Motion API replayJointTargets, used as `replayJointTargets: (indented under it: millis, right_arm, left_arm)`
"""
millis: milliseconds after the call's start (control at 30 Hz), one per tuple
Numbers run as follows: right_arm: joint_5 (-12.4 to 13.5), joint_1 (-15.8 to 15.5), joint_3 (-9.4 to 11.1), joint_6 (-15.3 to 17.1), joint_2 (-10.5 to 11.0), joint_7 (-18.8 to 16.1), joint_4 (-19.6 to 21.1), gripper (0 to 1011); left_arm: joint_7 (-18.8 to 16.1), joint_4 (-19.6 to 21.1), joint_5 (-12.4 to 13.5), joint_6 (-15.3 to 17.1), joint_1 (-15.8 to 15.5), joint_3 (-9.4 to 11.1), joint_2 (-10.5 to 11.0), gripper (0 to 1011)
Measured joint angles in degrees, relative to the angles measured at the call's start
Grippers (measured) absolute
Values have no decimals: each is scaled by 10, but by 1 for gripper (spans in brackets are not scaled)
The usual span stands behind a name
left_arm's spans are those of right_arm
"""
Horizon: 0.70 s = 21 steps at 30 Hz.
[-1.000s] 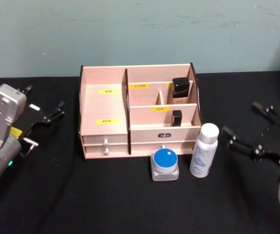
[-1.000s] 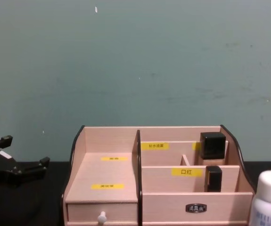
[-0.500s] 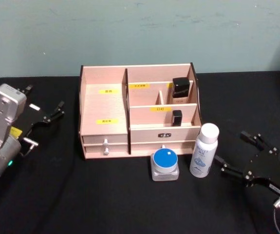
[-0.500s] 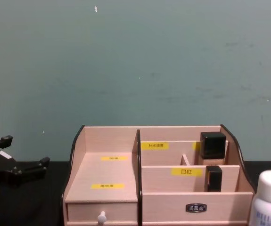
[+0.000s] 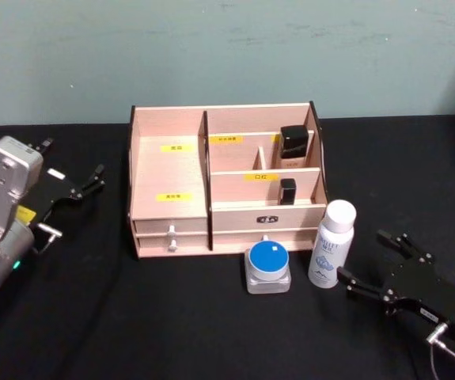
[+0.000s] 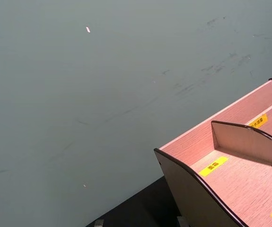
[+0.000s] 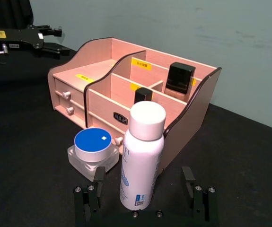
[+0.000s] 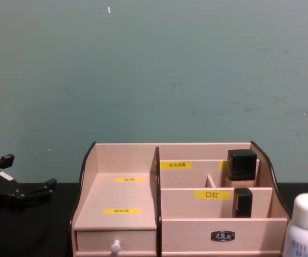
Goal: Pick up the facial cleanser and watermelon frost from the table and place them into the tiered storage box.
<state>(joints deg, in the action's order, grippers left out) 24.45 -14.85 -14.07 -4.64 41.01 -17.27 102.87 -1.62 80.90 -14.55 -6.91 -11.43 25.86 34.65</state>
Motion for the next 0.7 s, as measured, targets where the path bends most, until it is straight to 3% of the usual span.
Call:
replayJointTargets:
  millis: [700]
  right_arm:
    - [-27, 59, -11, -3, -61, -40, -62, 1000]
  left_arm:
    - [0, 0, 0, 0, 0, 0, 0, 1001]
